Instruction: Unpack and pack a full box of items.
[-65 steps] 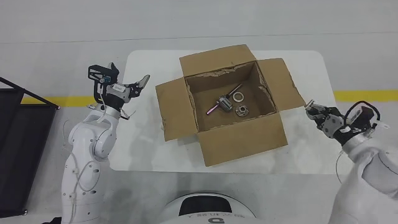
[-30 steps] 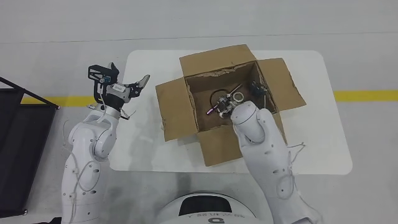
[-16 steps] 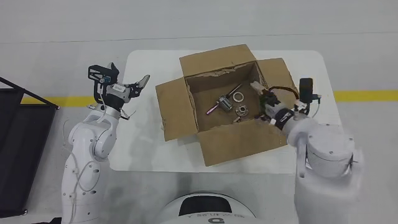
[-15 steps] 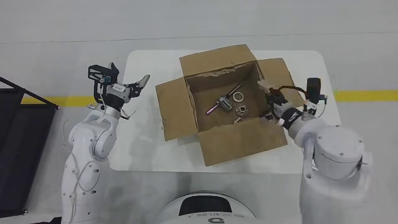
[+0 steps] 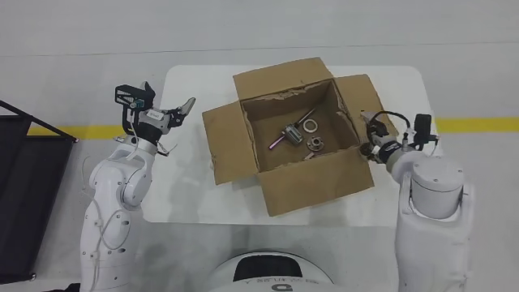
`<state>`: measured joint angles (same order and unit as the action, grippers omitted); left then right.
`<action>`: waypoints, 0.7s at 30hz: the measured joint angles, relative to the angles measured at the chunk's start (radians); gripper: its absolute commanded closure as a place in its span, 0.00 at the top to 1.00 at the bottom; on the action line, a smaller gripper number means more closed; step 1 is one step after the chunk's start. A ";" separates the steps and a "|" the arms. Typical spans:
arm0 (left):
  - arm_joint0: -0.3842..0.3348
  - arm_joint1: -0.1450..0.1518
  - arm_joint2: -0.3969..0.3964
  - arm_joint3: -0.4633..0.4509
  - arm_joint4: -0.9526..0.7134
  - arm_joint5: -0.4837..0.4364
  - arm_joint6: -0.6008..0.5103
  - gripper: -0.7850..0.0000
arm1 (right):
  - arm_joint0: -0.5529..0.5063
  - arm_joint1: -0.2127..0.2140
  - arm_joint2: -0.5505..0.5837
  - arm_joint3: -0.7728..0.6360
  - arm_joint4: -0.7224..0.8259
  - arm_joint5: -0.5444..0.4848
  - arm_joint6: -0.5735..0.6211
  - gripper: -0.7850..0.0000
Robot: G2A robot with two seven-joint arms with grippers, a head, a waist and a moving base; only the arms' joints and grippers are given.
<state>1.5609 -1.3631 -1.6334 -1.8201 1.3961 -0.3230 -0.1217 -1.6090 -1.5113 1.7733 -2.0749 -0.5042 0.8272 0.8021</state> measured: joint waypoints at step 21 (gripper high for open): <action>0.000 0.000 0.000 0.000 0.000 0.000 0.000 1.00 | -0.040 0.031 0.160 -0.029 0.188 0.056 -0.038 1.00</action>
<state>1.5609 -1.3631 -1.6334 -1.8201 1.3961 -0.3230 -0.1217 -1.6488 -1.4798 1.9334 -2.1039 -0.3166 0.8832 0.7646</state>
